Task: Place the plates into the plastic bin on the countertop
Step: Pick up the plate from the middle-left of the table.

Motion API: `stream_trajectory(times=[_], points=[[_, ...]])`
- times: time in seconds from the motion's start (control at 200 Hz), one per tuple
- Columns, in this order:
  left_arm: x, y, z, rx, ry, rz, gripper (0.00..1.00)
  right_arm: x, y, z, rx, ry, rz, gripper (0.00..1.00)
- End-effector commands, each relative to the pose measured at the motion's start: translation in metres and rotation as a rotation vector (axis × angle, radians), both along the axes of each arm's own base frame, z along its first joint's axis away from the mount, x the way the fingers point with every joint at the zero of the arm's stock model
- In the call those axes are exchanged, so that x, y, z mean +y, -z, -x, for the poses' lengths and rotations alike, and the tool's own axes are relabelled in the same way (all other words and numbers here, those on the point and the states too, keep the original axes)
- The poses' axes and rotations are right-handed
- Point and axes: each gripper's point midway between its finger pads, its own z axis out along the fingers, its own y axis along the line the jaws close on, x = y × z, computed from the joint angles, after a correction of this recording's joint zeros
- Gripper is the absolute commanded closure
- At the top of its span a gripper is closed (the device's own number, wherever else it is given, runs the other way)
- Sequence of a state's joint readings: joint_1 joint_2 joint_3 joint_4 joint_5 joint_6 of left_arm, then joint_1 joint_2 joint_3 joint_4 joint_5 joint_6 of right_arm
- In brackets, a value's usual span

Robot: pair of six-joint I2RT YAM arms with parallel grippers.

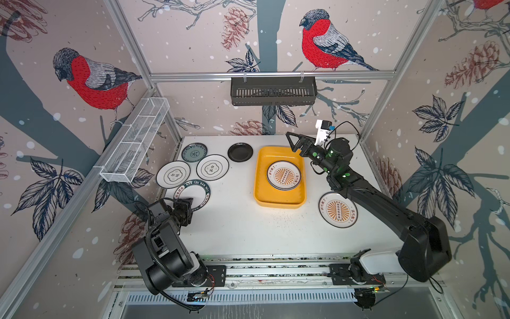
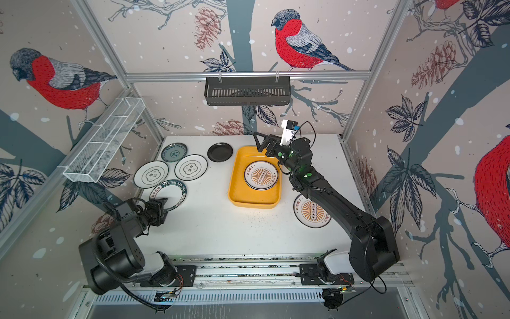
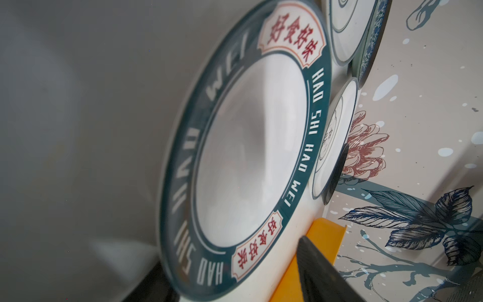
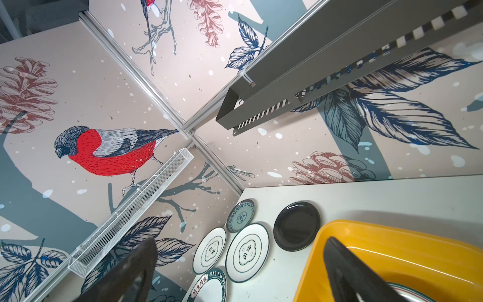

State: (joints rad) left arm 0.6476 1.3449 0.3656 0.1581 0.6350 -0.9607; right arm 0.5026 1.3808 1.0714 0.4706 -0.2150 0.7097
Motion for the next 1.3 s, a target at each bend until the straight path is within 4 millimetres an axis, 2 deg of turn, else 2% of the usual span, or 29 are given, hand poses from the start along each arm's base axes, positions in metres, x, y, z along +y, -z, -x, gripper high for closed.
stream_trajectory(times=[0.0,0.16,0.345,0.485,0.745,0.981,1.181,1.296], points=[[-0.005,0.019,0.011,0.064,-0.001,0.027,0.55,-0.009,-0.006,-0.004,-0.012,0.055,-0.014,0.01],[-0.002,0.022,0.014,0.084,-0.021,0.012,0.66,-0.011,-0.007,-0.008,-0.002,0.079,-0.016,0.00],[-0.001,0.019,0.016,0.091,-0.023,0.002,0.92,-0.008,-0.005,-0.014,0.014,0.081,-0.022,0.01],[-0.003,0.008,0.013,0.054,-0.019,0.007,1.00,-0.007,-0.003,-0.014,0.024,0.091,-0.020,0.01],[-0.007,-0.024,0.014,0.001,0.008,-0.032,1.00,0.001,-0.001,-0.010,0.029,0.079,0.001,0.01],[-0.019,-0.070,0.006,-0.155,0.061,-0.033,1.00,0.005,0.006,-0.005,0.048,0.079,0.032,0.01],[-0.038,-0.113,-0.006,-0.305,0.134,0.010,1.00,-0.025,0.003,-0.001,0.051,0.190,0.090,0.00],[-0.059,-0.134,-0.020,-0.357,0.220,0.011,1.00,-0.044,0.002,0.000,0.057,0.247,0.096,0.01]])
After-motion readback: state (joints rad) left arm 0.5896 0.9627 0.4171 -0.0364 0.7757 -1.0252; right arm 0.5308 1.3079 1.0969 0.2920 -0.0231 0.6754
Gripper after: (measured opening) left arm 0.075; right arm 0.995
